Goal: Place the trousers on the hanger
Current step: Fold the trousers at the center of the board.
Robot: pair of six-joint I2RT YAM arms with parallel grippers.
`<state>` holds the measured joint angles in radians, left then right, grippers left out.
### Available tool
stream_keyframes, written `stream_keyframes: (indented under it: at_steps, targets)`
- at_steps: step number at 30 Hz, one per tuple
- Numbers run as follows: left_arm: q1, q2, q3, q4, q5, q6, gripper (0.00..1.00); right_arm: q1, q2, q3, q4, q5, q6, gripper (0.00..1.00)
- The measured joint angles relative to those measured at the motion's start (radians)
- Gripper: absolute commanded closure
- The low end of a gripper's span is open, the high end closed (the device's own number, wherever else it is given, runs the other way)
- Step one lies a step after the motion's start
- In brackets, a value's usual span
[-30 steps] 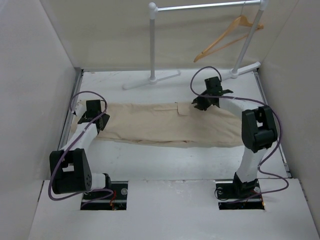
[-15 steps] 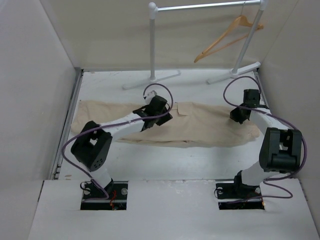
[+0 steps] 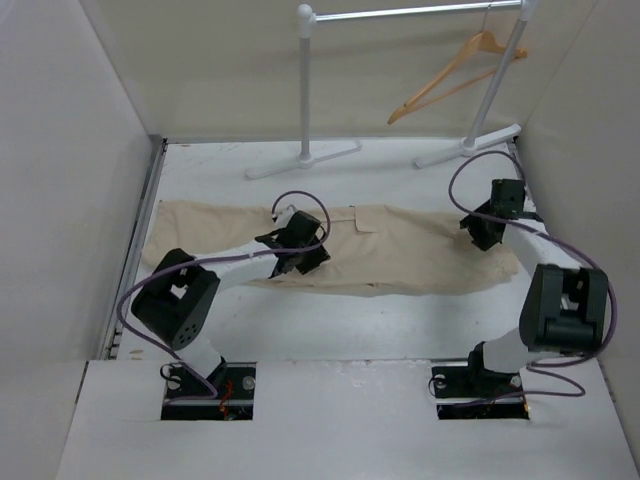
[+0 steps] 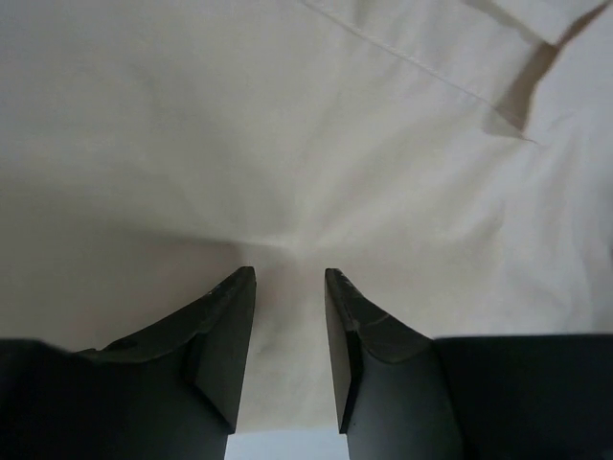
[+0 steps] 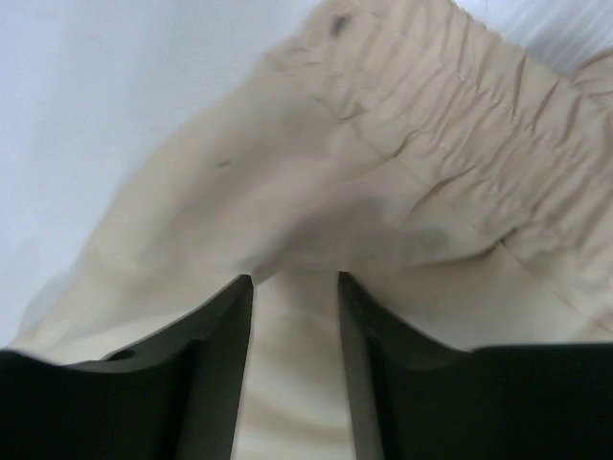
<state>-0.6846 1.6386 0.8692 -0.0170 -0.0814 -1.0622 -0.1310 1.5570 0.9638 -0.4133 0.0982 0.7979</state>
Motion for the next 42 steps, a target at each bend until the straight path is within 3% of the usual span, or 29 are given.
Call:
stream_keyframes:
  at_steps: [3, 7, 10, 15, 21, 27, 30, 32, 37, 42]
  targets:
    - [-0.002, -0.065, -0.001, -0.005, 0.003, 0.000, 0.63, -0.016, -0.194, -0.047, 0.007, 0.002, -0.012, 0.31]
    - [0.001, -0.169, -0.025, 0.003, 0.011, 0.005, 0.62, -0.136, -0.494, -0.188, 0.006, 0.001, -0.006, 0.26]
    - [0.027, -0.230, -0.073, 0.004, 0.022, 0.014, 0.62, -0.253, -0.629, -0.320, -0.027, 0.015, 0.006, 0.22]
    - [0.094, -0.290, -0.137, -0.026, 0.035, 0.042, 0.61, -0.293, -0.649, -0.457, -0.093, -0.004, 0.025, 0.20]
    - [0.106, -0.325, -0.157, -0.037, 0.053, 0.071, 0.61, -0.318, -0.510, -0.463, -0.014, -0.054, 0.046, 0.19]
    - [0.107, -0.336, -0.162, -0.037, 0.066, 0.079, 0.61, -0.327, -0.351, -0.449, 0.133, -0.076, 0.105, 0.49]
    - [0.116, -0.360, -0.167, -0.048, 0.069, 0.081, 0.61, -0.324, -0.298, -0.450, 0.206, -0.088, 0.144, 0.79]
    - [0.125, -0.379, -0.167, -0.055, 0.071, 0.084, 0.61, -0.319, -0.281, -0.451, 0.220, -0.093, 0.164, 0.88]
    - [0.149, -0.410, -0.154, -0.085, 0.068, 0.097, 0.61, -0.304, -0.405, -0.414, 0.149, -0.048, 0.173, 0.91]
    - [0.143, -0.410, -0.095, -0.138, 0.051, 0.112, 0.61, -0.317, -0.521, -0.177, 0.031, 0.016, 0.137, 0.91]
